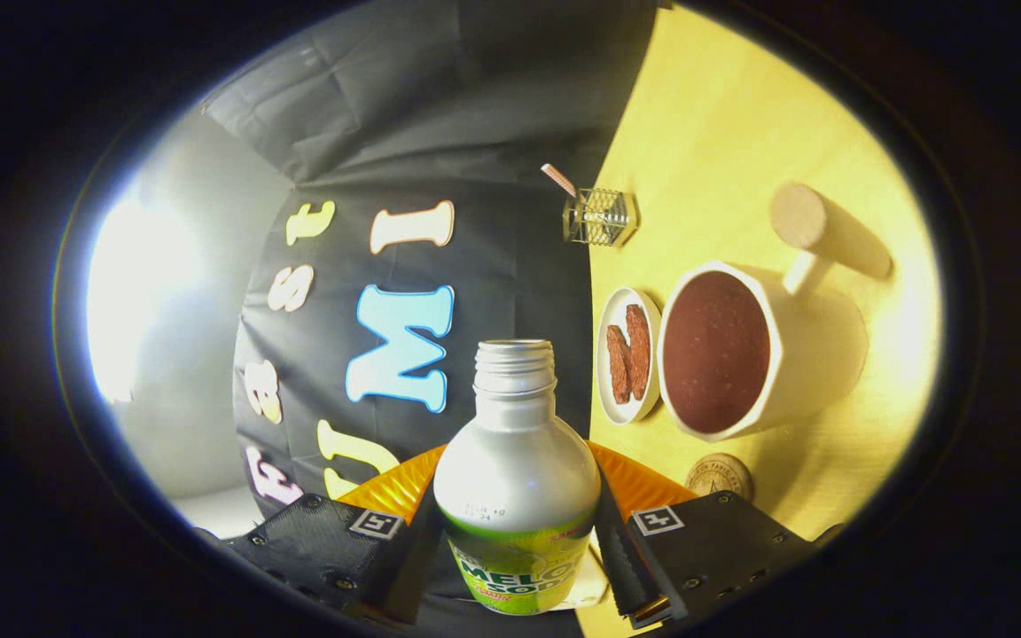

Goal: Take the bottle from table, then pour the juice into the cup, finally place the bottle on the coaster

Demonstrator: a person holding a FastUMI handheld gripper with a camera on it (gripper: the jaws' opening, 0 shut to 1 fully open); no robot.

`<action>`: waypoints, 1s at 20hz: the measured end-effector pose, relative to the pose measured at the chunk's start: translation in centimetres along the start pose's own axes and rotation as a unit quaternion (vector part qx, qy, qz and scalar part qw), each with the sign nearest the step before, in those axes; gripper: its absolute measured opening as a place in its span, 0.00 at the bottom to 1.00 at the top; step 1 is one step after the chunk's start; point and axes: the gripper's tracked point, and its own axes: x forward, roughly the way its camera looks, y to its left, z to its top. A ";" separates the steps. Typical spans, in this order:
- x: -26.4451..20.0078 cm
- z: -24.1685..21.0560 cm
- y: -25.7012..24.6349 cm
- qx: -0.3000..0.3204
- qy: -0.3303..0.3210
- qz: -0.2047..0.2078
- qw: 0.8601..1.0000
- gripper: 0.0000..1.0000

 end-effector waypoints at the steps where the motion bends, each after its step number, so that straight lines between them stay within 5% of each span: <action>1: -0.2 0.0 0.0 -0.028 0.001 -0.006 1.000 0.79; 6: -0.5 0.4 0.0 -0.176 0.015 -0.048 0.983 0.79; 13: 0.3 -1.0 1.0 -0.358 0.035 -0.066 0.931 0.79; 20: 2.0 -4.2 1.5 -0.532 0.042 -0.047 0.844 0.79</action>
